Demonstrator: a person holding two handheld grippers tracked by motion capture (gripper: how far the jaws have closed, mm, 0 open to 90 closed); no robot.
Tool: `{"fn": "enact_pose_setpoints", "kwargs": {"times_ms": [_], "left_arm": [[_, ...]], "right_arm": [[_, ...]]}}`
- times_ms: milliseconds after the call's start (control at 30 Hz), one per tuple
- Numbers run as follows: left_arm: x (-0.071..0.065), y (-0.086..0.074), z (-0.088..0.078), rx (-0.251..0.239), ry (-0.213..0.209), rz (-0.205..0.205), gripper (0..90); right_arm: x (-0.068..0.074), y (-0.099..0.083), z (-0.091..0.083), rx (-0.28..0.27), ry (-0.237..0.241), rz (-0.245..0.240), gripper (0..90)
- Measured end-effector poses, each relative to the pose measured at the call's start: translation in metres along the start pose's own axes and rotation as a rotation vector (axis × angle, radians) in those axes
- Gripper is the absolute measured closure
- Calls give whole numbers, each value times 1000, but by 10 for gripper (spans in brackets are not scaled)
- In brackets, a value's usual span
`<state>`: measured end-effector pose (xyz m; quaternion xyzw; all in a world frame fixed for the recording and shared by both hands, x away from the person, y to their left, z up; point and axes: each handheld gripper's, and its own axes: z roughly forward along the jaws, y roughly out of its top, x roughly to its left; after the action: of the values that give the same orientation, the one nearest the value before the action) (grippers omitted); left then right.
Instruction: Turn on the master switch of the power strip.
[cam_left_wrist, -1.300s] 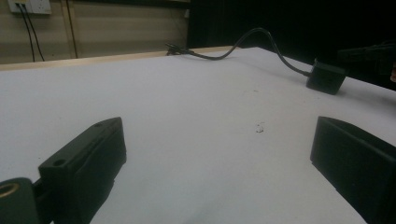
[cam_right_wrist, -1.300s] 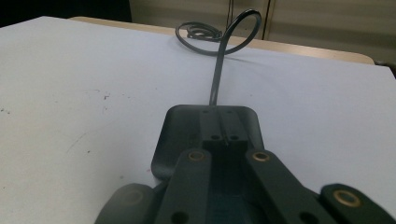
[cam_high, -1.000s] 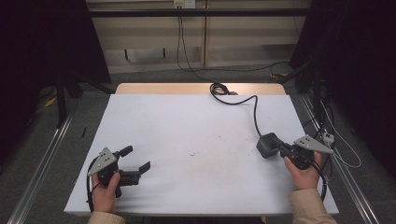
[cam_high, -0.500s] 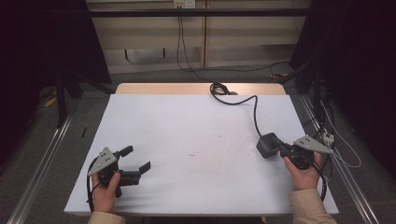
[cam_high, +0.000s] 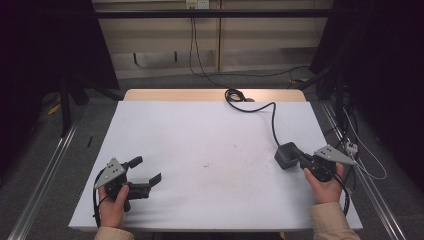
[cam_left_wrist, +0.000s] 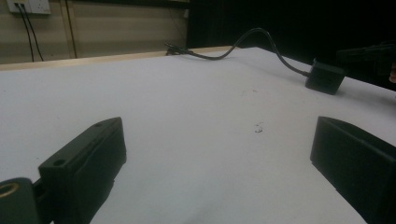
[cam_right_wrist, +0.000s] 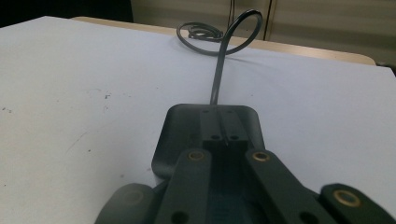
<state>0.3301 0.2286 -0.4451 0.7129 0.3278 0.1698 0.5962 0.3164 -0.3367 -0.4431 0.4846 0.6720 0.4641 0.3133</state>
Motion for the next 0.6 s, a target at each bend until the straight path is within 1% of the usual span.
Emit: {"fn": "enact_pose_setpoints", "kwargs": {"times_ms": [100,233,333,433,600], "left_arm": [[0,0,0,-1,1,-5,32],[-1,0,0,1,0,-1,32],[-1,0,0,3,0,0,32],[-1,0,0,1,0,-1,32],[-1,0,0,4,-1,4,32]], "right_arm": [[1,0,0,3,-6,-13,900],[1,0,0,2,-4,-8,900],[1,0,0,3,-7,-19,900],[1,0,0,3,-4,-14,900],[2,0,0,4,-9,-21,900]]}}
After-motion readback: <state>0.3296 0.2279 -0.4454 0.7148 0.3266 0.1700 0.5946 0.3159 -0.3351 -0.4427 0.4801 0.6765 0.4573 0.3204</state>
